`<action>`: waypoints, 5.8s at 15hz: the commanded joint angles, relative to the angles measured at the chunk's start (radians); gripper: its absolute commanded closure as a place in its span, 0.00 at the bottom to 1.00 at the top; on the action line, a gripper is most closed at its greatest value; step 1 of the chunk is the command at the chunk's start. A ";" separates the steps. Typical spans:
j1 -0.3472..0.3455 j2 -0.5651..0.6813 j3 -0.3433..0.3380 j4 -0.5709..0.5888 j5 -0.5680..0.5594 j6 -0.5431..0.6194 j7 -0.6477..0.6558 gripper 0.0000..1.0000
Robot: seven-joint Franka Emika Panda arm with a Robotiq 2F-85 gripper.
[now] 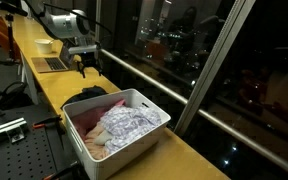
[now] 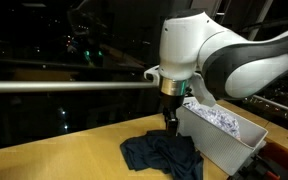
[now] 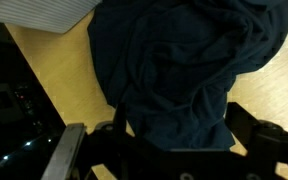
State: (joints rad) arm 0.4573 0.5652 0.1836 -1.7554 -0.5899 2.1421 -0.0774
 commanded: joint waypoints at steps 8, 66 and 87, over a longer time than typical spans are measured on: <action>-0.163 0.174 0.037 0.147 0.236 0.104 -0.191 0.00; -0.470 -0.805 -0.248 -0.122 0.302 -0.182 -0.240 0.98; -0.428 -0.904 -0.171 -0.411 0.311 -0.063 -0.172 0.98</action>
State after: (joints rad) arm 0.0284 -0.3306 0.0225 -2.1376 -0.2797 2.0465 -0.2499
